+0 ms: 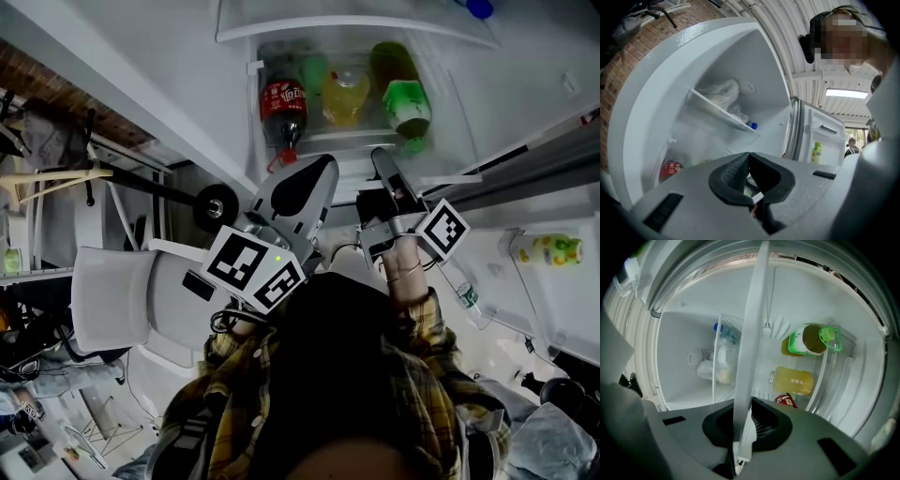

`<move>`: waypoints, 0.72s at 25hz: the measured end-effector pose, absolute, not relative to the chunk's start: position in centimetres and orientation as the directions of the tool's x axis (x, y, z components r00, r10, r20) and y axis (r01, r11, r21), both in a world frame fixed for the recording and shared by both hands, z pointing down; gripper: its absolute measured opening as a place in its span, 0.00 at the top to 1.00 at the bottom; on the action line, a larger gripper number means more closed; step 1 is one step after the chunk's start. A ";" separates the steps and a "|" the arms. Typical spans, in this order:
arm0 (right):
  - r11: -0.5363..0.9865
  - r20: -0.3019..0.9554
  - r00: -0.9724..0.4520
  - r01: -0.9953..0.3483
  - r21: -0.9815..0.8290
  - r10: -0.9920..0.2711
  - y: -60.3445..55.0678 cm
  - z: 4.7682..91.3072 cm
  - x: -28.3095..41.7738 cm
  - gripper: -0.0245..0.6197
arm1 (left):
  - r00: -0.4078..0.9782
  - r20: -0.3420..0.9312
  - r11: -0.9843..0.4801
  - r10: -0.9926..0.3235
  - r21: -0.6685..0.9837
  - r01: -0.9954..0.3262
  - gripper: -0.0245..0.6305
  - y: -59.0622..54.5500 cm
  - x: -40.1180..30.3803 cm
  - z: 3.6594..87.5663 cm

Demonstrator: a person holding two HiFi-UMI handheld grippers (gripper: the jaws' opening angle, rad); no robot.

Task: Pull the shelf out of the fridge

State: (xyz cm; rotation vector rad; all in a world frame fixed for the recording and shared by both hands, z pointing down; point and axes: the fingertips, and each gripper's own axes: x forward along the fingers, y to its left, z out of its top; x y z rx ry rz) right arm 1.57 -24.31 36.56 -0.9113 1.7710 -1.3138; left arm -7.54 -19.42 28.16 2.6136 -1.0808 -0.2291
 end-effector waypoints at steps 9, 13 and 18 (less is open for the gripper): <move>0.226 -0.151 -0.476 -0.103 -0.969 -0.866 -23.7 36.5 1.5 0.90 | 0.714 -0.033 -0.681 -0.700 0.332 -0.653 0.96 -19.0 -7.5 27.9; 0.221 -0.152 -0.476 -0.092 -0.971 -0.866 -23.7 36.5 1.5 0.90 | 0.712 -0.037 -0.681 -0.701 0.331 -0.653 0.96 -18.9 -7.5 27.8; 0.220 -0.150 -0.474 -0.094 -0.971 -0.868 -23.6 36.6 1.6 0.90 | 0.714 -0.040 -0.682 -0.699 0.335 -0.650 0.96 -18.8 -7.7 27.8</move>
